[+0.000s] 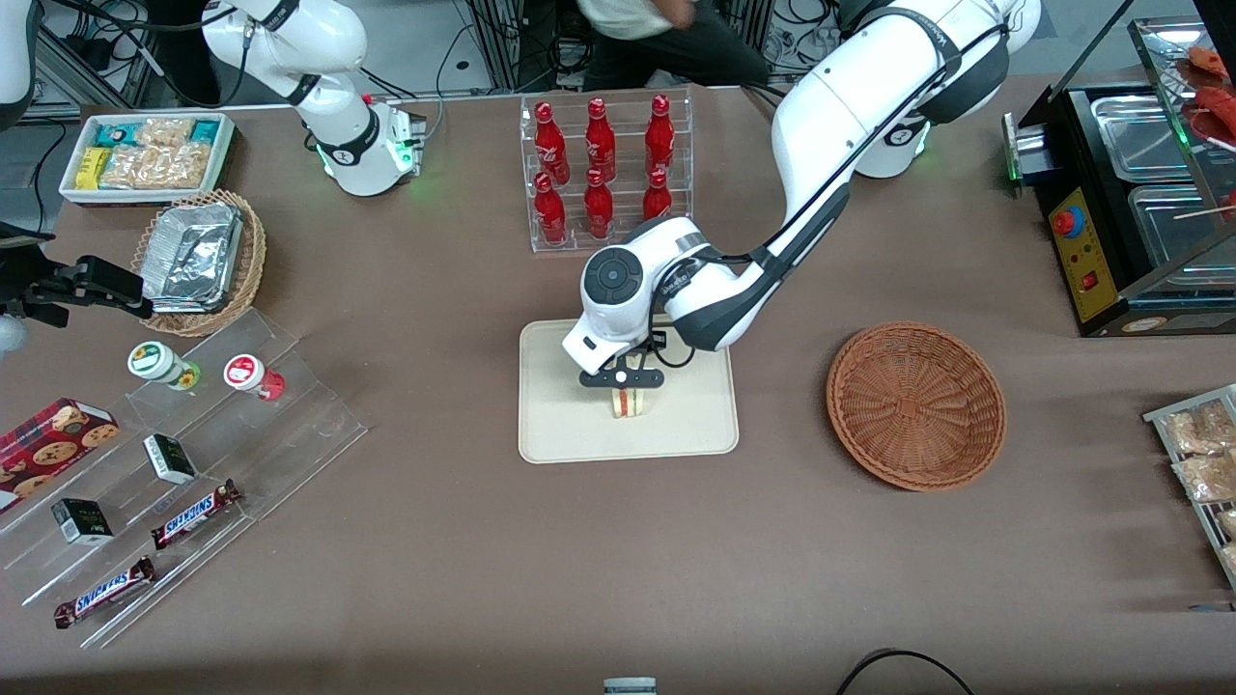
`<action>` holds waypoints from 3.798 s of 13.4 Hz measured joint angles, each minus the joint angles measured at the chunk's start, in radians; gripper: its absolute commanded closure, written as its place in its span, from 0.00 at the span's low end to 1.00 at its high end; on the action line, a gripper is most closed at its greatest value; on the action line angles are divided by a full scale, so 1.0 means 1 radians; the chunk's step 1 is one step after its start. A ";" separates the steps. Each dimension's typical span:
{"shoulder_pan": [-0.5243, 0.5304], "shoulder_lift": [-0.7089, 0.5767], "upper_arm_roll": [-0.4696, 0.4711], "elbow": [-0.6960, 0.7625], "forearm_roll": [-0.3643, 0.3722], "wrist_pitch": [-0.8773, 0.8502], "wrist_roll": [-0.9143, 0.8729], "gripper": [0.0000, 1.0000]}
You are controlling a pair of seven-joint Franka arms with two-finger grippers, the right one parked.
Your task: Place sandwich from basket to tray
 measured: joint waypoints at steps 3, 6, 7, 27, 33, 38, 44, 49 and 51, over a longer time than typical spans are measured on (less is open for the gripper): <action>0.000 0.004 0.000 0.002 0.008 0.002 -0.004 0.00; -0.001 0.004 0.000 0.005 0.020 0.003 -0.006 0.00; -0.001 0.004 0.000 0.010 0.021 0.003 -0.007 0.00; 0.004 -0.241 0.160 0.220 -0.172 -0.372 0.190 0.00; 0.008 -0.367 0.426 0.175 -0.357 -0.426 0.471 0.00; 0.008 -0.401 0.576 0.163 -0.385 -0.483 0.603 0.00; 0.043 -0.587 0.659 -0.003 -0.402 -0.490 0.699 0.00; 0.263 -0.645 0.536 -0.043 -0.403 -0.521 0.798 0.00; 0.343 -0.662 0.478 -0.043 -0.403 -0.550 0.829 0.00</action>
